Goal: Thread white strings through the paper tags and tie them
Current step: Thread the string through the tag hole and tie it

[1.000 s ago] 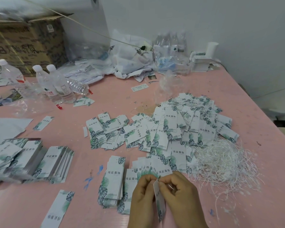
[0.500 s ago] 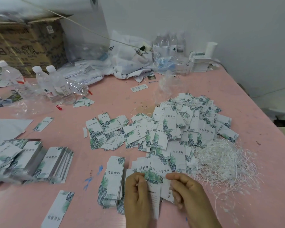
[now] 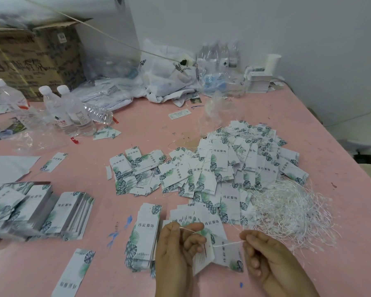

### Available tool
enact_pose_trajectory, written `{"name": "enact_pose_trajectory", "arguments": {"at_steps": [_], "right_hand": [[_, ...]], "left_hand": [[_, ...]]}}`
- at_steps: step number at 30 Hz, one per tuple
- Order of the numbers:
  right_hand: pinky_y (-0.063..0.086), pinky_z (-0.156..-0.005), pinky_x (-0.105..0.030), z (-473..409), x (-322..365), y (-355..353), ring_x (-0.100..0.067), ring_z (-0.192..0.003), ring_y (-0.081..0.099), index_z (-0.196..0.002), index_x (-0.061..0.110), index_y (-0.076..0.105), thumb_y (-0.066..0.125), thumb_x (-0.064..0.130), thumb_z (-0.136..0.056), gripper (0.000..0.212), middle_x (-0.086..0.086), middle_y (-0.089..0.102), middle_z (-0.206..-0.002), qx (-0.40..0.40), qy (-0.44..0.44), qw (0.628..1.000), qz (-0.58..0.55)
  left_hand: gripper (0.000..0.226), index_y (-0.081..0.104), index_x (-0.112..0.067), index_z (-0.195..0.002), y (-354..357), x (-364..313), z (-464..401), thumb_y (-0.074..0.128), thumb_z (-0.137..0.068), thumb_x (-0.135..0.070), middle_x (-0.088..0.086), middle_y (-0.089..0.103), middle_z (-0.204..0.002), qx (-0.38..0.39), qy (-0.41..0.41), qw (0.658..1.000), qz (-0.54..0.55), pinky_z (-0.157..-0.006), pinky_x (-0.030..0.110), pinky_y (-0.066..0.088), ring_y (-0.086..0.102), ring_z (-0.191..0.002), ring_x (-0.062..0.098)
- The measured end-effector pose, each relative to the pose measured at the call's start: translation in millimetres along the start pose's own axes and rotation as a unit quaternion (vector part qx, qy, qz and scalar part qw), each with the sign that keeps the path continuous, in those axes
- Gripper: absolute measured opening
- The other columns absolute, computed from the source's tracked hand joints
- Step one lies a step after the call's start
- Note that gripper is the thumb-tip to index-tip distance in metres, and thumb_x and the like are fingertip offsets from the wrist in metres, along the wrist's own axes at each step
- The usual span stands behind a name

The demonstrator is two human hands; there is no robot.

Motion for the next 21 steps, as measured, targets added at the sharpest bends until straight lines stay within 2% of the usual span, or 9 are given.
{"name": "enact_pose_trajectory", "arguments": {"at_steps": [5,9,13,16,21], "right_hand": [[0.036,-0.029,-0.019,5.0,5.0,3.9,-0.013,-0.035,0.048,-0.080,-0.004,0.070,0.053,0.004,-0.075,0.020,-0.012,0.054,-0.056,0.025,0.004,0.997,-0.069],[0.038,-0.035,-0.019,6.3,5.2,12.1,-0.013,-0.042,0.048,-0.074,-0.002,0.075,0.053,0.004,-0.072,0.022,-0.010,0.053,-0.057,0.026,-0.042,0.997,-0.055],[0.042,-0.038,-0.020,12.4,6.4,22.1,-0.013,-0.043,0.050,-0.076,-0.002,0.076,0.056,-0.001,-0.069,0.022,-0.013,0.052,-0.053,0.051,-0.102,0.993,-0.007],[0.044,-0.039,-0.020,16.7,3.2,31.0,-0.015,-0.042,0.050,-0.073,0.006,0.075,0.064,0.000,-0.066,0.015,-0.015,0.052,-0.052,0.057,-0.160,0.984,0.057],[0.049,-0.047,-0.021,13.7,-10.3,33.3,-0.019,-0.047,0.055,-0.081,0.013,0.077,0.070,0.001,-0.074,0.015,-0.017,0.062,-0.056,0.023,-0.216,0.965,0.150]], "left_hand": [[0.021,0.046,-0.011,-0.082,-0.5,-0.2,-0.1,0.039,-0.102,-0.016,0.013,0.058,-0.053,-0.007,-0.037,0.999,0.022,-0.033,0.020,0.040,0.051,-0.036,0.016],[0.015,0.050,-0.008,-0.077,0.4,3.1,1.4,0.053,-0.085,-0.022,0.006,0.046,-0.050,0.019,-0.023,1.000,0.006,-0.035,0.019,0.036,0.041,-0.038,0.012],[0.010,0.060,-0.001,-0.079,0.7,4.9,5.0,0.060,-0.075,-0.011,0.012,0.054,-0.052,0.048,-0.012,0.998,-0.030,-0.037,0.020,0.042,0.048,-0.039,0.015],[0.012,0.068,0.002,-0.080,2.6,4.8,9.2,0.063,-0.071,-0.004,0.020,0.061,-0.057,0.067,0.004,0.996,-0.051,-0.039,0.022,0.046,0.056,-0.042,0.020],[0.012,0.079,-0.004,-0.079,1.2,4.5,14.8,0.080,-0.069,0.001,0.024,0.068,-0.066,0.101,0.006,0.989,-0.109,-0.046,0.023,0.051,0.065,-0.051,0.023]]}}
Point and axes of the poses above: each hand's wrist, its own z-axis away from the middle knuckle, its own y-axis out of the palm, x = y × z, the point moved 1 cm from there along -z, towards the middle knuckle
